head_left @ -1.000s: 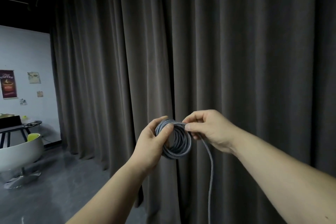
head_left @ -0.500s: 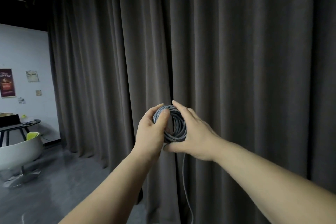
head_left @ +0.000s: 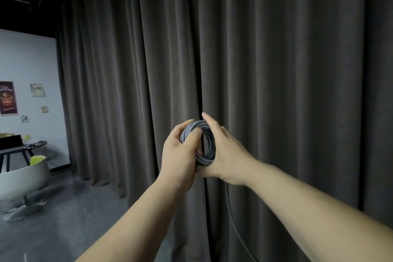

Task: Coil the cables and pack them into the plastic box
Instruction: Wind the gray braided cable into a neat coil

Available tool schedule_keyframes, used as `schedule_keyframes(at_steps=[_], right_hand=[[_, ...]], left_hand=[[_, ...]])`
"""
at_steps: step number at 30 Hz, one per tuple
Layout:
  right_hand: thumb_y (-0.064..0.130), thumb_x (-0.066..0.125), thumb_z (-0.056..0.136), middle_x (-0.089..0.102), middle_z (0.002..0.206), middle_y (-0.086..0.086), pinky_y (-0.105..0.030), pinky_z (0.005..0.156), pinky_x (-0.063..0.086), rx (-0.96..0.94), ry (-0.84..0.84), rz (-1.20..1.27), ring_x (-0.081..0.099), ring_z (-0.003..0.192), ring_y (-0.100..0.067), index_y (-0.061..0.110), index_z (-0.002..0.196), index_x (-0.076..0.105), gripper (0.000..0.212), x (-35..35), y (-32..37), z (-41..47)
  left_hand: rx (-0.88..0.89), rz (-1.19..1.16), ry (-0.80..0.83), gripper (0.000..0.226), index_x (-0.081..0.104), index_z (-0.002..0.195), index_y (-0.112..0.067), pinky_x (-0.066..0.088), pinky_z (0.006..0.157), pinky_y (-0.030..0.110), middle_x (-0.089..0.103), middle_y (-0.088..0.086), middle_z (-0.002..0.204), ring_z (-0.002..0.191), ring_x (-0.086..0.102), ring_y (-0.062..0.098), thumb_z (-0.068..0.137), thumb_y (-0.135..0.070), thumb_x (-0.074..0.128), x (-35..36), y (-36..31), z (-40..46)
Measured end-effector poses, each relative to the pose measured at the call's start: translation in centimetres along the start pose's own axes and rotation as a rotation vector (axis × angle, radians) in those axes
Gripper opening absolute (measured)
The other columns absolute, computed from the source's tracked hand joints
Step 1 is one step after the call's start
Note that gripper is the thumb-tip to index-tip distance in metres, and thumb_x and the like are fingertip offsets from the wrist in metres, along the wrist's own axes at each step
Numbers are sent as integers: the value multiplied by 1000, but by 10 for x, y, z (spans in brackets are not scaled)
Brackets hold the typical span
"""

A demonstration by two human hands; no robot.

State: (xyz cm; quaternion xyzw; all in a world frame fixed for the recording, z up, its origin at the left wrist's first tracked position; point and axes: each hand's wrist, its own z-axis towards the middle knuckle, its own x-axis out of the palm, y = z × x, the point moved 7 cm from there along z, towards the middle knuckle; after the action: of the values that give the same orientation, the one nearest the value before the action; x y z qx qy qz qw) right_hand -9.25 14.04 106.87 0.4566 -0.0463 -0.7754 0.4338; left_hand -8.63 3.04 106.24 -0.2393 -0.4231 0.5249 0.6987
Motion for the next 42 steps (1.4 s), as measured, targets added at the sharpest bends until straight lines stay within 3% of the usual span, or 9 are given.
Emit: schedule_keyframes(at_steps=[4, 8, 11, 15, 17, 22, 29, 37, 42], right_hand=[[30, 80, 67, 58, 118, 10, -26, 87, 49, 123, 113, 84, 60, 98, -9, 52, 144, -1, 114, 7, -22, -5], [-5, 56, 84, 60, 73, -10, -33, 59, 50, 279, 61, 393, 56, 54, -15, 15, 123, 44, 45, 5, -58, -21], [5, 56, 92, 59, 64, -4, -26, 51, 47, 321, -89, 315, 50, 47, -12, 12, 94, 58, 8, -6, -65, -26], [23, 49, 92, 65, 100, 6, -28, 80, 46, -6, 68, -412, 60, 95, -17, 28, 104, 65, 20, 4, -13, -20], [19, 42, 92, 58, 115, 4, -29, 90, 43, -148, 202, -458, 55, 109, -22, 27, 119, 62, 34, 20, 19, -19], [16, 54, 94, 57, 101, 2, -33, 90, 45, -336, 75, -180, 57, 97, -16, 22, 110, 71, 25, 13, 56, -3], [13, 81, 72, 57, 60, 8, -21, 58, 43, -40, -127, 428, 50, 57, -5, 16, 68, 57, 25, 8, 22, 11], [19, 87, 65, 40, 44, 9, -21, 45, 28, 209, -79, 520, 35, 43, -10, 19, 51, 44, 45, 7, -8, 11], [0, 68, 82, 46, 44, 4, -21, 44, 37, 277, 228, 712, 38, 40, -9, 11, 67, 53, 24, 0, -12, -2]], left_hand=[[59, 20, -166, 17, 65, 109, -9, 42, 56, 23, 55, -9, 55, 51, 49, 5, 94, -9, 58, -22, -5, 13], [51, -73, -347, 11, 66, 100, -8, 34, 50, 20, 46, -7, 49, 48, 39, 8, 95, -9, 56, -62, -18, 31], [38, -72, -432, 10, 68, 93, -12, 34, 55, 23, 45, -5, 57, 53, 39, 9, 93, -12, 58, -82, -22, 35], [101, 96, -487, 22, 66, 112, -12, 44, 65, 18, 64, -3, 83, 70, 57, 7, 91, -18, 62, -89, -18, 37], [143, 239, -467, 29, 62, 119, -13, 47, 74, 18, 67, -1, 104, 91, 63, 8, 91, -19, 63, -86, -17, 35], [117, 426, -292, 28, 62, 116, -18, 52, 89, 28, 68, -1, 108, 101, 65, 11, 89, -23, 66, -66, -7, 24], [-132, 36, -96, 30, 68, 104, -7, 53, 94, 46, 72, 19, 101, 97, 69, 33, 98, -33, 54, -42, 19, 15], [-56, 208, 8, 55, 65, 109, -22, 55, 80, 27, 75, 5, 100, 94, 72, 18, 61, -47, 76, -25, 20, 8], [2, 288, 78, 65, 67, 110, -22, 52, 76, 24, 75, -3, 94, 78, 68, 7, 53, -51, 77, -31, 18, 12]])
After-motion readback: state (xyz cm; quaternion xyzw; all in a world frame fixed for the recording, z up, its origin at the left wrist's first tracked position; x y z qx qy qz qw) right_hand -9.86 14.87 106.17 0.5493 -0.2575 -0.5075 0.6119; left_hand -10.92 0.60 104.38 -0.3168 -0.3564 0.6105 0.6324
